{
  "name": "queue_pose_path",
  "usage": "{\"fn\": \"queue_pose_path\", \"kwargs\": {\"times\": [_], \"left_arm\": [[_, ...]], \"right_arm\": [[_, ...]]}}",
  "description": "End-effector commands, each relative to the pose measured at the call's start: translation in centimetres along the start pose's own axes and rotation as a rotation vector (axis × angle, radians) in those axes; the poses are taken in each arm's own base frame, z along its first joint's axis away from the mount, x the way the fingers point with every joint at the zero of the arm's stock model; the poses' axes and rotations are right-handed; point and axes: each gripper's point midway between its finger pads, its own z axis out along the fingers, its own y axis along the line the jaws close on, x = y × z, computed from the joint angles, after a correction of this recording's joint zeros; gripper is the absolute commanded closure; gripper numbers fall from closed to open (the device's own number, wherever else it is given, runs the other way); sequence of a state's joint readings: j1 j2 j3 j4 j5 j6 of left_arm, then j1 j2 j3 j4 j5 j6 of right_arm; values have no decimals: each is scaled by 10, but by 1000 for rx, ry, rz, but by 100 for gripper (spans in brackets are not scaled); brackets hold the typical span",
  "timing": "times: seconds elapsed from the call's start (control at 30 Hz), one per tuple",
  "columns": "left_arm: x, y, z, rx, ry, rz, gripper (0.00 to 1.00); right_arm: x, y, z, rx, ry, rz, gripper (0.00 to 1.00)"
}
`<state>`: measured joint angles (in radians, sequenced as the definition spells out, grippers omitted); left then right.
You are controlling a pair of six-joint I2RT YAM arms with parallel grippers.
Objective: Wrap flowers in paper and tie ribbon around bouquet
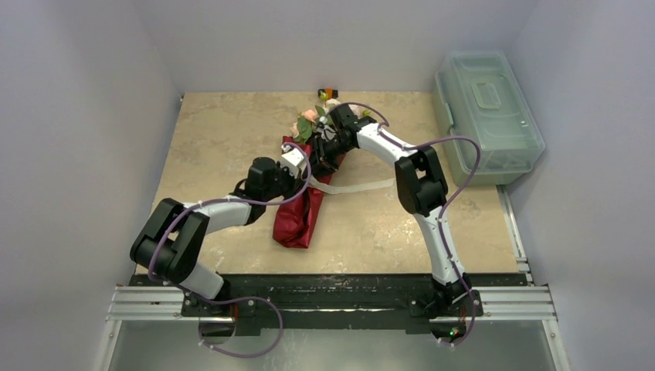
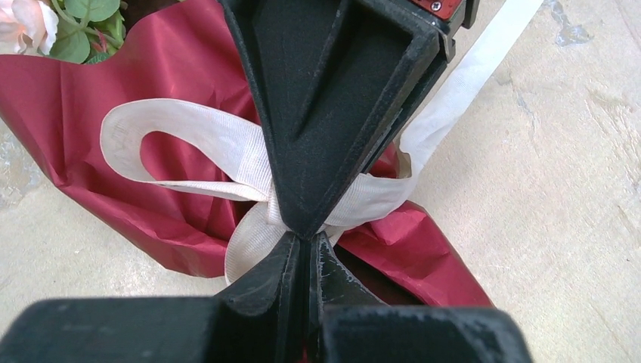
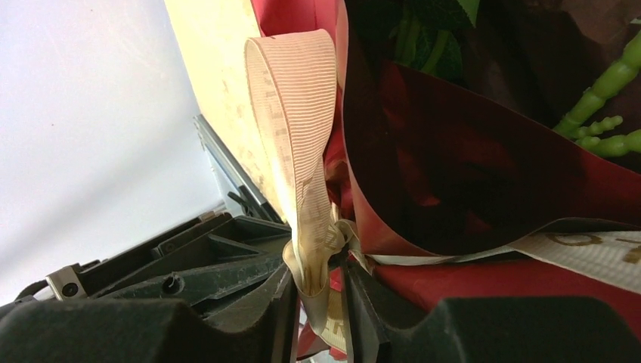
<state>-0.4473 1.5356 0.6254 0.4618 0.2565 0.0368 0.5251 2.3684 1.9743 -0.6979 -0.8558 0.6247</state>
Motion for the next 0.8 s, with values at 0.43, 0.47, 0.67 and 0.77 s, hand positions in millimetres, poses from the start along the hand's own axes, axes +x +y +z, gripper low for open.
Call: {"fn": "queue_pose_path", "kwargs": {"times": [0.43,0.47,0.67,0.77], "left_arm": [[-32,-5,-2,38,13,-35,100],[-33,-5,-2,36,14,-35,100],[-32,-5,-5,37,34,-41,100],[-28,-8,-8,51,59,-47,100]], "right_arm": [[-6,29,-25,8,-48,-116,53],[-7,29,-26,12,-51,-119,52],[-17,27,-33,37,-75,-138,51],[-22,27,-34,43,-84,-150,51]]}}
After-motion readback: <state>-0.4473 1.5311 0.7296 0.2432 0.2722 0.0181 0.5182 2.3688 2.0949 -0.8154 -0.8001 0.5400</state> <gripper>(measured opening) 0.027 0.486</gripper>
